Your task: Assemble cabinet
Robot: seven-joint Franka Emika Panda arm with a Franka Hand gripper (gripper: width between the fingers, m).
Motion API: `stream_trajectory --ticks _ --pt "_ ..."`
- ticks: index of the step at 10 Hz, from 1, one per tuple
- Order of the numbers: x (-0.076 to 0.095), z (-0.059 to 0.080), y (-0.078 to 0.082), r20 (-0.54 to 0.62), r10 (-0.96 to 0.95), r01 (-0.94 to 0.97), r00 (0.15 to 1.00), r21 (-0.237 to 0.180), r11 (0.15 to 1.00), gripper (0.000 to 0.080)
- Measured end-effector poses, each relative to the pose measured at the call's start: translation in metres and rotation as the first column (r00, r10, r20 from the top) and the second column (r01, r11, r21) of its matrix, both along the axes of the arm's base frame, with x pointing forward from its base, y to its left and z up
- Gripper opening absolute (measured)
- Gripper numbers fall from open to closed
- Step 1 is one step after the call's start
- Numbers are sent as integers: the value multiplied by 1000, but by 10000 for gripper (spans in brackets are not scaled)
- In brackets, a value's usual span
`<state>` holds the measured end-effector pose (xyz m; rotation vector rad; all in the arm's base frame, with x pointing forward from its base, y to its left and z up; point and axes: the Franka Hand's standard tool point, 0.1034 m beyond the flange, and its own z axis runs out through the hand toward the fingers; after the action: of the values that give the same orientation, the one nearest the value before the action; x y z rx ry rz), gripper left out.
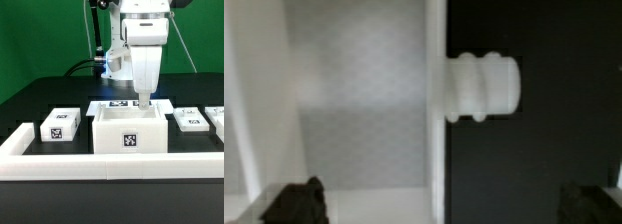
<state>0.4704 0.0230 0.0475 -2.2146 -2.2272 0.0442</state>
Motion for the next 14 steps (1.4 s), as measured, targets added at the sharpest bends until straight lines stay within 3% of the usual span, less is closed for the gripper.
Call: stream_trajectory --ticks 3,6,7,8,10,11,14 --pt "-5 -23 -2 -14 -10 10 1000 11 1000 650" --pt "-6 -25 -2 -19 -14 14 1000 11 1000 620" --pt "-6 -25 -2 -20 -14 14 1000 11 1000 435" --pt "-7 -26 -2 -21 -14 14 1000 11 1000 435" --pt "-7 -26 -2 -22 -14 15 1000 11 1000 117" --pt "-7 -26 -2 -22 -14 14 1000 11 1000 29" --pt "-7 -26 -2 -21 -15 16 1000 11 1000 29"
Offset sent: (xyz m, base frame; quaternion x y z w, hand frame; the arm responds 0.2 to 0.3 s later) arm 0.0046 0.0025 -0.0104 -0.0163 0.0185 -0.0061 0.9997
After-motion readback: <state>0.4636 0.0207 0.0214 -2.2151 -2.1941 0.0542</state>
